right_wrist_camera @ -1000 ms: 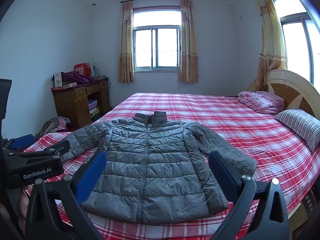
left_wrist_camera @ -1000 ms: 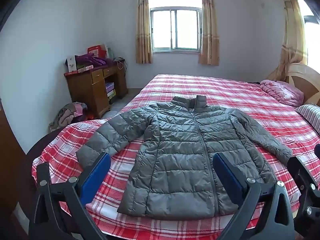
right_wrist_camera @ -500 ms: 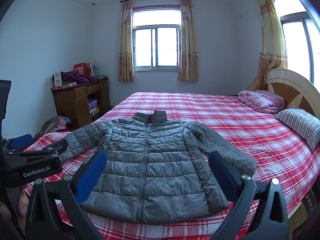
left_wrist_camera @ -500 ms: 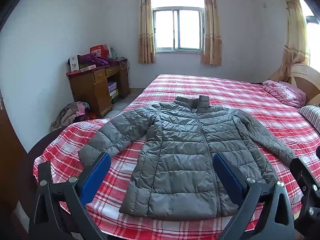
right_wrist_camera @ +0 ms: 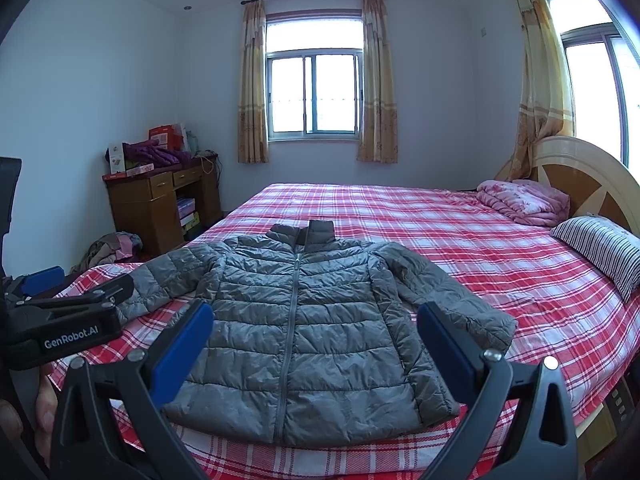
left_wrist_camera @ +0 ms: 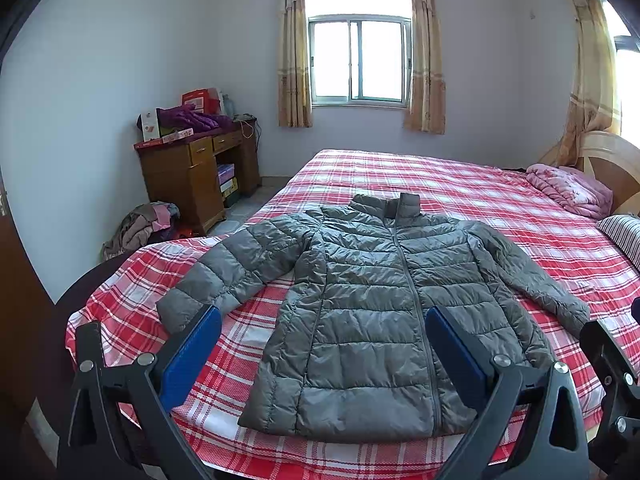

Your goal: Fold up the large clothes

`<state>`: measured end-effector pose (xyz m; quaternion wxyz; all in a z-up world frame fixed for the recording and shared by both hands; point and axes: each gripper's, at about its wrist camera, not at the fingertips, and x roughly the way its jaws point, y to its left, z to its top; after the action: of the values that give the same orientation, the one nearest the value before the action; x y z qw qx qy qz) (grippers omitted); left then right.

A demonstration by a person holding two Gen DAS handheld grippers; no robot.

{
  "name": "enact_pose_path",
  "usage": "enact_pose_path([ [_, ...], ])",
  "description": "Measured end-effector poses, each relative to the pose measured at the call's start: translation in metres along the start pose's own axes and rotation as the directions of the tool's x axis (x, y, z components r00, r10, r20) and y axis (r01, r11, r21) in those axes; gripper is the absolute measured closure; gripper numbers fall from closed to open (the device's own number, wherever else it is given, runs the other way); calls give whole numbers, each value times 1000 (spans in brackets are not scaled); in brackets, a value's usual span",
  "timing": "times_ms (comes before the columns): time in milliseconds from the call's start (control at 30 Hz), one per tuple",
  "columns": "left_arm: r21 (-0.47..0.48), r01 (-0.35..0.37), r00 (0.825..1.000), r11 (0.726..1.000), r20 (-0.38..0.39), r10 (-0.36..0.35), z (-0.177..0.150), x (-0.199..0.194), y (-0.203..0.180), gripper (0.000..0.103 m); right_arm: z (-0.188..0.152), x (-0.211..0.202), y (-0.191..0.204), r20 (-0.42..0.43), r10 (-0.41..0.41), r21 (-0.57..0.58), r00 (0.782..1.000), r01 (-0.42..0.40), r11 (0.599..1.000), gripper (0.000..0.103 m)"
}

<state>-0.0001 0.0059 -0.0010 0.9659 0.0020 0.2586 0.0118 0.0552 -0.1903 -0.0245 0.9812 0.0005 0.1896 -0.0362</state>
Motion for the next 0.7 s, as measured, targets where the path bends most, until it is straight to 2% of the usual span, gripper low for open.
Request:
enact_pose_path([
  [700, -13, -4, 1000, 1000, -4, 4, 3, 3, 5, 1, 0, 2, 0, 0, 0, 4, 1000, 0, 1000, 0],
])
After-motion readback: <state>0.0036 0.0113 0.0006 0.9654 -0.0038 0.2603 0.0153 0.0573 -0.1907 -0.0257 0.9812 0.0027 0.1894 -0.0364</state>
